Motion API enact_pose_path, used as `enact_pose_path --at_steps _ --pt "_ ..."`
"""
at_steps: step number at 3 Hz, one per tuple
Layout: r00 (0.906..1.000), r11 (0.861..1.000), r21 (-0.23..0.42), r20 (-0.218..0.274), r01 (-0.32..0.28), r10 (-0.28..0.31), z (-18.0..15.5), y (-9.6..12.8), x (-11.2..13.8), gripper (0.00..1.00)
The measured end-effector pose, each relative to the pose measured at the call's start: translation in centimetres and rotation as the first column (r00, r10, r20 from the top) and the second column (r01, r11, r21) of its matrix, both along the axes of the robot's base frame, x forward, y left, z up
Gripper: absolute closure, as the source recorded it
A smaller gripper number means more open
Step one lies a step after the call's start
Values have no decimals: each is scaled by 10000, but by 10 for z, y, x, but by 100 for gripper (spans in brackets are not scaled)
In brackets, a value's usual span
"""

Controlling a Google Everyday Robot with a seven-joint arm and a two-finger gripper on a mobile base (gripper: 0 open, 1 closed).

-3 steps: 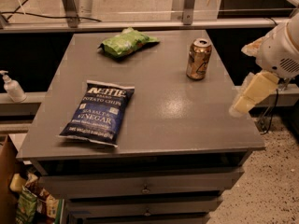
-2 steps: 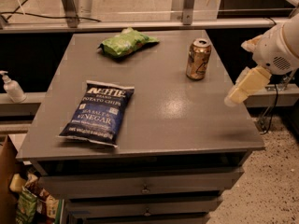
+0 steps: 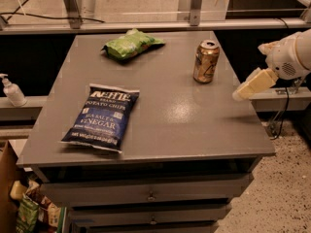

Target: Knock orange can over

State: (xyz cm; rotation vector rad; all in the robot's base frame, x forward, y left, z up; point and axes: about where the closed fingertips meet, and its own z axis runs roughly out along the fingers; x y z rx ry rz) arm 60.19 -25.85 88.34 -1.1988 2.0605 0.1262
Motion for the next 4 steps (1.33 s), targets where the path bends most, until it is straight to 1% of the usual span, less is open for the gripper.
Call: enact_pose_path --at_steps 1,2,3,4 --pt "9993 9914 1299 322 147 -191 -12 2 24 0" --pt "9984 9684 2492 549 -32 -108 -19 19 43 0" --pt "9973 9407 3377 728 -338 97 -21 39 60 0" --pt "9950 9137 3996 907 -739 408 -20 62 73 0"
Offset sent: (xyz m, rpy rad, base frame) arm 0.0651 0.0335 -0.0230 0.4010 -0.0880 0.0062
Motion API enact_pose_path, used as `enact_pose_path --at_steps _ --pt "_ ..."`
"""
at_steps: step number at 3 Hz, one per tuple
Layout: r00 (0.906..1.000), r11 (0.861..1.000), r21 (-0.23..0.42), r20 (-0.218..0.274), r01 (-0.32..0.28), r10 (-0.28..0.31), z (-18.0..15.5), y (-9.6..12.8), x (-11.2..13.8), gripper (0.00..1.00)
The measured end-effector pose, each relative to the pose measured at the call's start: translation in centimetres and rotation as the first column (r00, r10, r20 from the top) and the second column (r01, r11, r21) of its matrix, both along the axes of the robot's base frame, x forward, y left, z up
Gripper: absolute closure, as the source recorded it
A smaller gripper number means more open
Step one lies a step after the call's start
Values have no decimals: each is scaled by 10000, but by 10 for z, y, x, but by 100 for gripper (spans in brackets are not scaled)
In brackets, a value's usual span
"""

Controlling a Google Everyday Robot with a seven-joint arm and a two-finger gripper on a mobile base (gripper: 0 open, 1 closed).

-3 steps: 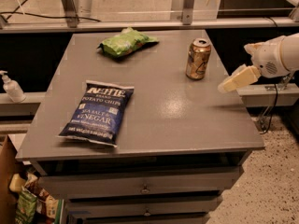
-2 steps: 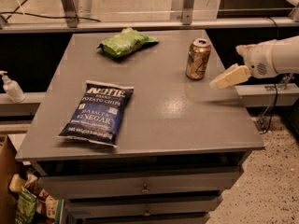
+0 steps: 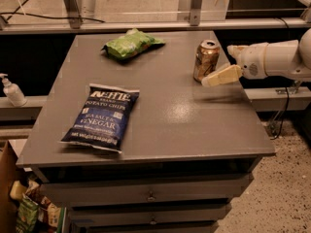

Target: Knock orange can over

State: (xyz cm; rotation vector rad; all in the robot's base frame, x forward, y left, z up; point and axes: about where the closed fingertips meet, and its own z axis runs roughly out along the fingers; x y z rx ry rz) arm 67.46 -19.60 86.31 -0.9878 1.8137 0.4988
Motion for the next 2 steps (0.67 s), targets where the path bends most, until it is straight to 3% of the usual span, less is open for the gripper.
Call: enact_pose_path --at_steps 1,2 --pt "9977 9963 643 405 -566 541 12 25 4 0" --pt "9894 9828 1310 819 -1301 1200 35 53 -8 0"
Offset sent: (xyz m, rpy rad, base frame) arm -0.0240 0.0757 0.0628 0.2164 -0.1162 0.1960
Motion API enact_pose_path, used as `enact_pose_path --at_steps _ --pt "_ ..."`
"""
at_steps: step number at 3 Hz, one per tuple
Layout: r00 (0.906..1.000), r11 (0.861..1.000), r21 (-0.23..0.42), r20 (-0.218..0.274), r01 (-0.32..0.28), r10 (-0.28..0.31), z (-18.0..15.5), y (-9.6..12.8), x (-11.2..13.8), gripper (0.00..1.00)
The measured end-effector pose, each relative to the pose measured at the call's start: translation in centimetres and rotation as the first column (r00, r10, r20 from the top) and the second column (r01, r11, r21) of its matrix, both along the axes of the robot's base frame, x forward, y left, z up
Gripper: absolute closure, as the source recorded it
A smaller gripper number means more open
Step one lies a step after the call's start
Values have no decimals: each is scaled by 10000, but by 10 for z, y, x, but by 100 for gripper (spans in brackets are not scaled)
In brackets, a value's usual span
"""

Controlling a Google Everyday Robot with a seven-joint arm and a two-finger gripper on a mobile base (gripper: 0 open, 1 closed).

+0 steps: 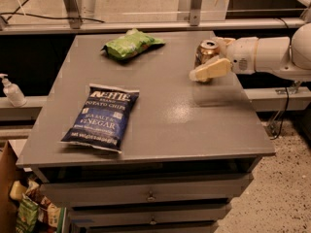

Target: Knock orange can over

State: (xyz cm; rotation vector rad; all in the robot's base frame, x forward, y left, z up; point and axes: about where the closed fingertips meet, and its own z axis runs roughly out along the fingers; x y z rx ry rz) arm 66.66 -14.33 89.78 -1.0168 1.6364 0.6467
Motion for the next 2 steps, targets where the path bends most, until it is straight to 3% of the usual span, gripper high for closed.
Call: enact_pose_path --at_steps 1,2 --pt "9971 9958 566 -230 -718 732 14 25 -31 0" --pt "9789 9799 1188 -1086 -1604 1734 20 55 -81 0"
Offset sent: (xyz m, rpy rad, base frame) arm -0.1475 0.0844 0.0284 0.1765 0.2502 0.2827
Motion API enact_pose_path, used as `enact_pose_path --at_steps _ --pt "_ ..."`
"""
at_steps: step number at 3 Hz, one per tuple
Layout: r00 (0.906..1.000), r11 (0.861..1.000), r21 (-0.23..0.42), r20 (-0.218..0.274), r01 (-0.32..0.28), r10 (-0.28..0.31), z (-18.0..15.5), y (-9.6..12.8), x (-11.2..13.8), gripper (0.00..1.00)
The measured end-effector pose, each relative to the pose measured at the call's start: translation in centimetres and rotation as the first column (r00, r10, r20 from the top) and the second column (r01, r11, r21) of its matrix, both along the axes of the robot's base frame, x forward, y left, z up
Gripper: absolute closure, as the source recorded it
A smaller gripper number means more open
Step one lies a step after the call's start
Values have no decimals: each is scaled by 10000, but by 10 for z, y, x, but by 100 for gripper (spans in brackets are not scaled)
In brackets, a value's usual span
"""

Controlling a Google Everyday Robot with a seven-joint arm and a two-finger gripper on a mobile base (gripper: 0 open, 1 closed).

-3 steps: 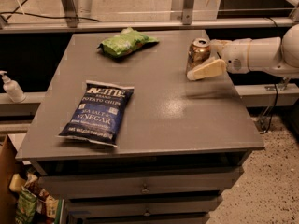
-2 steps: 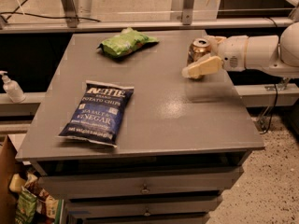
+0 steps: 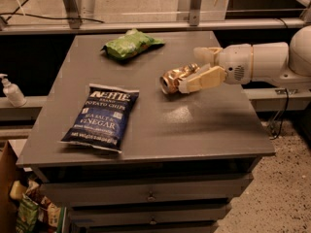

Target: Knock orange can over

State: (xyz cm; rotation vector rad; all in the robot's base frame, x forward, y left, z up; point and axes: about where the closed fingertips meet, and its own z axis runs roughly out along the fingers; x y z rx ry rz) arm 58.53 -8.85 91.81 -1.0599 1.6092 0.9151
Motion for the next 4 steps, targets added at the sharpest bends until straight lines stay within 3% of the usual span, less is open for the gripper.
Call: enact_pose_path --at_steps 1,2,4 --pt "9954 9975 113 -647 -701 707 7 16 -42 0" --pt "9912 9938 -68 -731 -1110 1102 10 15 -67 0" --pt "9943 9922 -693 -307 -1040 1020 8 -21 -83 0"
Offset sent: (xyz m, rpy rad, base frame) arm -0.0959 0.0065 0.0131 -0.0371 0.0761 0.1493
